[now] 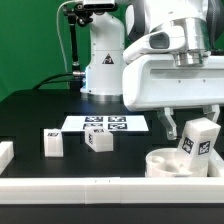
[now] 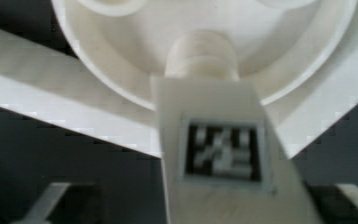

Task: Assemble stool

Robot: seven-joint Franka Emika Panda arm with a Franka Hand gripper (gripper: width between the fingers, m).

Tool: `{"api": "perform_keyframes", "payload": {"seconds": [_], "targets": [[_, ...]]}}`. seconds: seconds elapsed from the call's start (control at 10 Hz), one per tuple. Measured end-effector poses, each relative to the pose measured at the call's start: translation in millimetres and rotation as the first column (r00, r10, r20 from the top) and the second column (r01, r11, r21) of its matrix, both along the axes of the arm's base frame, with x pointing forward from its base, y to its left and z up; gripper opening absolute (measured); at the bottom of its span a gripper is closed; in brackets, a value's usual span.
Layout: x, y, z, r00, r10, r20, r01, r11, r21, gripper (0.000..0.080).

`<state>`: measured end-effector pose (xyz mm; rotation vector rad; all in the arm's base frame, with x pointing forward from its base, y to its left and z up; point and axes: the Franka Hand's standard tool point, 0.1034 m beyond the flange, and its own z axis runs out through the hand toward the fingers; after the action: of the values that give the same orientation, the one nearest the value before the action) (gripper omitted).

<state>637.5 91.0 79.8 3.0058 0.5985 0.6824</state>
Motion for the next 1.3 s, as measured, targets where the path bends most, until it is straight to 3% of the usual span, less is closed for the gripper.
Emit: {"api": "perform_keyframes", "payload": {"seconds": [0.1,0.2,0.6,1.3], "targets": [[-1.1,-1.7,3.6,1.0,-0.004,-0.025,0.004,1.0,-0.003,0.0606],[-1.4,1.9,10.5,0.999,-0.002,-0.034,0.002,1.0,-0.002,0.0636],[-2.3,2.9,27.1,0.998,0.006,-0.055,-0.007,1.0,-0.009,0.0649],[-3.6,1.4,25.4,0.995,0.061,-0.076,-0.063,0.997,-0.034,0.0649]]}}
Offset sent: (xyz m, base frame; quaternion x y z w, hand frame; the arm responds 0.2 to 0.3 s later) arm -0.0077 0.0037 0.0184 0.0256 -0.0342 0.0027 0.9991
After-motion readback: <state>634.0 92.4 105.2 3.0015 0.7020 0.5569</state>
